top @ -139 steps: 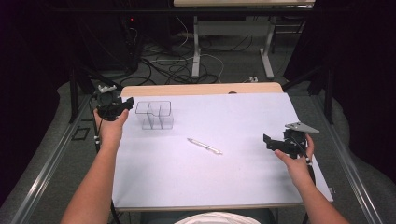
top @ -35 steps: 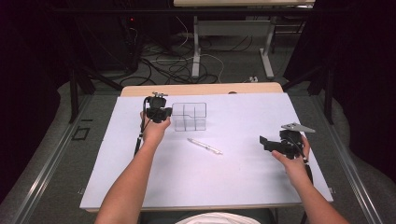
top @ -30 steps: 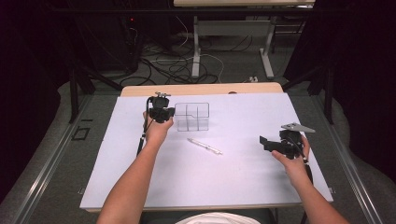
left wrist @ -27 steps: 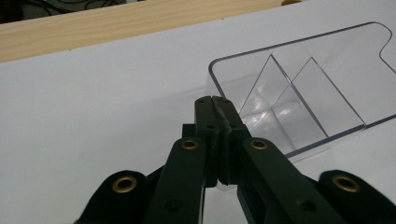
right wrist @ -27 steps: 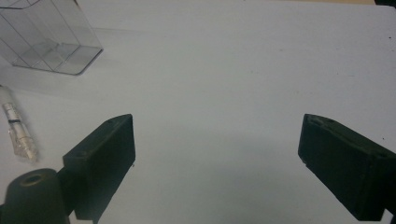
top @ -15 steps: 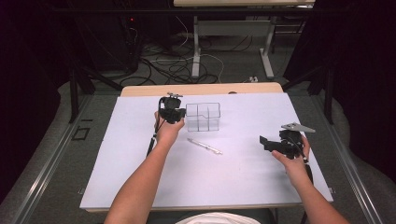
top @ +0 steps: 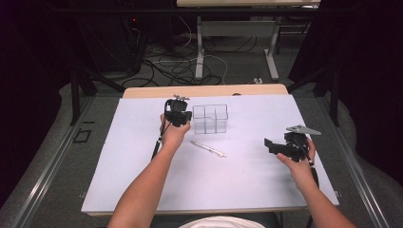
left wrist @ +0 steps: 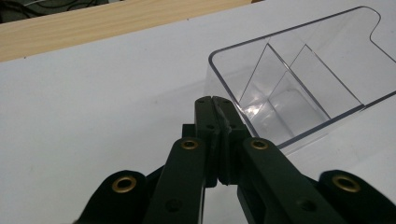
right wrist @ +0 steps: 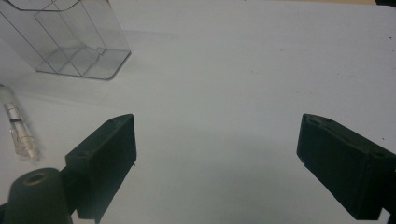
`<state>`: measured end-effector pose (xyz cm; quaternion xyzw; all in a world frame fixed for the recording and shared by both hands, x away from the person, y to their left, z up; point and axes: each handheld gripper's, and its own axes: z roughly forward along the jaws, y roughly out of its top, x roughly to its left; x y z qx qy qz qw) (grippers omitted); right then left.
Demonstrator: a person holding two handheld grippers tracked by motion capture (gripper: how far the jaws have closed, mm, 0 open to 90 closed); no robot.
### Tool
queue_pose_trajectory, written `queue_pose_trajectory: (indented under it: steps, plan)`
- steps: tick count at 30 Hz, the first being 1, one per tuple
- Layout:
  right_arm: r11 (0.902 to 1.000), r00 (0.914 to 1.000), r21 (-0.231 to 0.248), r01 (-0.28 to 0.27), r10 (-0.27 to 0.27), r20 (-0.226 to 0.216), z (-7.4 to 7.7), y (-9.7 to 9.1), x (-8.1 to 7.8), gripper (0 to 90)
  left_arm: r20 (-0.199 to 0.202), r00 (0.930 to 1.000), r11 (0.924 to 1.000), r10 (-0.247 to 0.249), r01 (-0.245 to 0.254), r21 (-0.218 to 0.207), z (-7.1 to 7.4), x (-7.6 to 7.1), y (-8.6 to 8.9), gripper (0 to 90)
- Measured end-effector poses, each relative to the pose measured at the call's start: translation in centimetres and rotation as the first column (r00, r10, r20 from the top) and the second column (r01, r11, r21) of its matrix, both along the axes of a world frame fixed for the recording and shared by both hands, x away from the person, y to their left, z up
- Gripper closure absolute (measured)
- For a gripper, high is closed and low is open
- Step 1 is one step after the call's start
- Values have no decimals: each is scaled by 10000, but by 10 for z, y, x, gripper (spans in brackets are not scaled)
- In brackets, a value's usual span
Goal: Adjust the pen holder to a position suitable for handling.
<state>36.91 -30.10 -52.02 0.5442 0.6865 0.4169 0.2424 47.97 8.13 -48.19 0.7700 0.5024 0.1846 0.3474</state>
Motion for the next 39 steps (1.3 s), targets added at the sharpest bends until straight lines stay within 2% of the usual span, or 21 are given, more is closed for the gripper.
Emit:
queue_pose_trajectory:
  steps: [7, 15, 27, 30, 33, 36, 39]
  plan:
    - [10000, 10000, 43, 20, -20, -26, 0, 1, 0, 120, 71, 10000, 9998, -17, 18, -184, 6, -5, 7, 884]
    - [10000, 10000, -5, -7, 7, -29, 0, 1, 0, 133, -78, 9999, 9977, 88, -93, -671, 10, -13, 17, 838]
    - [9999, 9999, -34, -103, 102, -70, -1, 2, 0, 144, -128, 9992, 9914, 387, -400, -1247, 7, -26, 37, 701]
    - [9999, 9999, -35, -103, 103, -81, -1, 3, 0, 144, -142, 9992, 9917, 371, -386, -1230, 7, -30, 43, 677]
    - [9999, 9999, -10, -120, 120, -100, -1, 3, -1, 144, -118, 9989, 9885, 457, -470, -1438, 6, -35, 48, 653]
    - [9999, 9999, -39, -137, 136, -102, -1, 4, -1, 144, -32, 9985, 9883, 545, -544, -1423, 4, -40, 54, 616]
    - [9999, 9998, -22, -128, 128, -133, -2, 5, -1, 144, -151, 9979, 9881, 623, -638, -1399, 3, -43, 58, 567]
